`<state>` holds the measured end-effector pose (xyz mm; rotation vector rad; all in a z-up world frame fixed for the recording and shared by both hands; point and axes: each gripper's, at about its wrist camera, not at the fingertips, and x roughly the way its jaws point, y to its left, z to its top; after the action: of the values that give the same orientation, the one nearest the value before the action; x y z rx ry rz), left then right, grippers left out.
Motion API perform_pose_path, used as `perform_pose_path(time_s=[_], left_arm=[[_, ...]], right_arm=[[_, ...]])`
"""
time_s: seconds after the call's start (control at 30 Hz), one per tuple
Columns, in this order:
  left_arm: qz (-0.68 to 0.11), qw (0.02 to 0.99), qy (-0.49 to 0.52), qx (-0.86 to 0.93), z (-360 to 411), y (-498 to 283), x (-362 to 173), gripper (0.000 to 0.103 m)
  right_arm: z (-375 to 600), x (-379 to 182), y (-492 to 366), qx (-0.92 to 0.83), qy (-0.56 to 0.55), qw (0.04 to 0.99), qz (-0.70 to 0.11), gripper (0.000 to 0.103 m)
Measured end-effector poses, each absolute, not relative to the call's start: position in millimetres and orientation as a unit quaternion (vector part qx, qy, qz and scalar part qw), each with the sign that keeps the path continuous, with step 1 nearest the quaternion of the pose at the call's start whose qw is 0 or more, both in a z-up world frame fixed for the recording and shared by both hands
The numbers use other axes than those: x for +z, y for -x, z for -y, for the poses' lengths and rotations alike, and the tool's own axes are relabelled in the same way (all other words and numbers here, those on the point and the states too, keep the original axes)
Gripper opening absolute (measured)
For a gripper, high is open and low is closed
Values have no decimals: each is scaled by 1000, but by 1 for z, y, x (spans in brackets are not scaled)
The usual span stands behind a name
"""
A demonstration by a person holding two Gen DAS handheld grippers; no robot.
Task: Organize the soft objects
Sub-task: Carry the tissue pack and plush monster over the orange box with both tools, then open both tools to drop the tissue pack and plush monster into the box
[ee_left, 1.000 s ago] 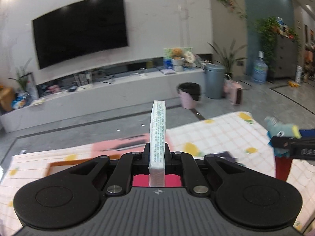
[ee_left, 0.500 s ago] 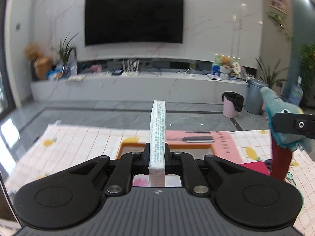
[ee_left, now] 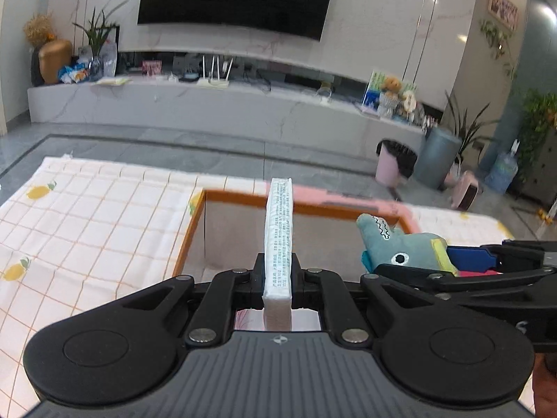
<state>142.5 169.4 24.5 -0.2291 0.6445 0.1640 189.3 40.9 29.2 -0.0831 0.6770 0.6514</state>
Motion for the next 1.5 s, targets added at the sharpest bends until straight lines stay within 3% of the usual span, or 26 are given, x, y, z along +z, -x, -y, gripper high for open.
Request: perform_pose_path(time_s=[0.4,0.53,0.6,0.8,0.93,1.07,1.17,1.23,1.33,1.5], left_arm=[[-360,925,45,116,-161,-167,5,15],[-367,922,14,126,-158,-170,0,54],[-370,922,9,117,-158,-168,0,64],[-354,930,30,95,-160,-148,15,66],[-324,943,54,49,-163,-132,28,75],[-341,934,78,64,-167,-135,25,74],[-306,948,46,80,-157,-121,37,64],[-273,958,13,87,-148,-110,48,71],[-257,960,1,110,-147,-103,58,72],[-288,943,101,129,-182,-113,52,72]], right_arm=[[-43,-17,-230,312,54,889,-330,67],[-42,-24,-239,317,34,883,-345,67],[-42,-23,-240,312,39,886,-341,67],[-39,-23,-240,315,31,886,-339,67],[-37,-20,-237,318,21,887,-333,67],[-35,-15,-234,318,26,888,-330,67],[-36,-17,-232,307,29,892,-330,67],[-33,-16,-234,317,4,887,-336,67],[-28,-11,-235,339,-19,876,-342,67],[-33,-10,-229,299,23,902,-309,67]])
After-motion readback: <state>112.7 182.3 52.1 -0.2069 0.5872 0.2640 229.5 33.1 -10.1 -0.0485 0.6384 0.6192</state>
